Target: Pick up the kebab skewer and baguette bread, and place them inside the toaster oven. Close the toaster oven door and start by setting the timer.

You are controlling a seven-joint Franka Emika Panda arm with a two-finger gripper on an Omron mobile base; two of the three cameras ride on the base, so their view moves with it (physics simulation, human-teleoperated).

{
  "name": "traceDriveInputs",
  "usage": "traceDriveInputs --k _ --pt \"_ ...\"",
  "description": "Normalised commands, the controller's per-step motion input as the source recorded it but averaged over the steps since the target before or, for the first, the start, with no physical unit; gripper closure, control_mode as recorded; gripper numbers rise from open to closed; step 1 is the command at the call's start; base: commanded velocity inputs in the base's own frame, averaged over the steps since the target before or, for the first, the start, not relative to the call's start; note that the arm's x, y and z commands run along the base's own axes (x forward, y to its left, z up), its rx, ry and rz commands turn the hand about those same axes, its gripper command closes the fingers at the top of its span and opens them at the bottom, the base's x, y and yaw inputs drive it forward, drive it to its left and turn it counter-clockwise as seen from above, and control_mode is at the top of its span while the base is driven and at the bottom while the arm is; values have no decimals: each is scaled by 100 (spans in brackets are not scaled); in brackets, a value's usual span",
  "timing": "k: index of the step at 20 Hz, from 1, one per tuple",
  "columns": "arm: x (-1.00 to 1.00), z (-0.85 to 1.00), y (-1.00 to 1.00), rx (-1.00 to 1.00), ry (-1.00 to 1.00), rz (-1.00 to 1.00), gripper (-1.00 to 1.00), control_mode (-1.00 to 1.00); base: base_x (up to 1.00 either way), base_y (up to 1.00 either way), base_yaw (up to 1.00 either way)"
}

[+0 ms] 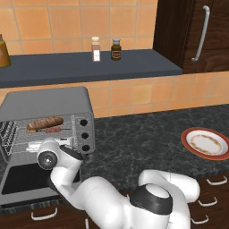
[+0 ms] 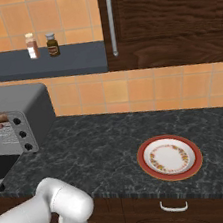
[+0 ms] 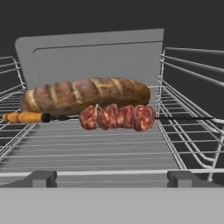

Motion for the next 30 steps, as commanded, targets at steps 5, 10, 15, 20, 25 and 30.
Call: traceDriveInputs --k 5,10,15,20,25,30 --pt "18 0 0 0 -1 0 -100 -100 0 0 0" --pt "16 0 0 0 -2 0 -100 -100 0 0 0" --pt "14 0 0 0 -1 0 -100 -100 0 0 0" --pt "15 0 0 0 -1 0 -100 -100 0 0 0" --pt "10 0 0 0 0 0 -100 -100 0 0 0" --pt "9 0 0 0 0 0 -100 -100 0 0 0"
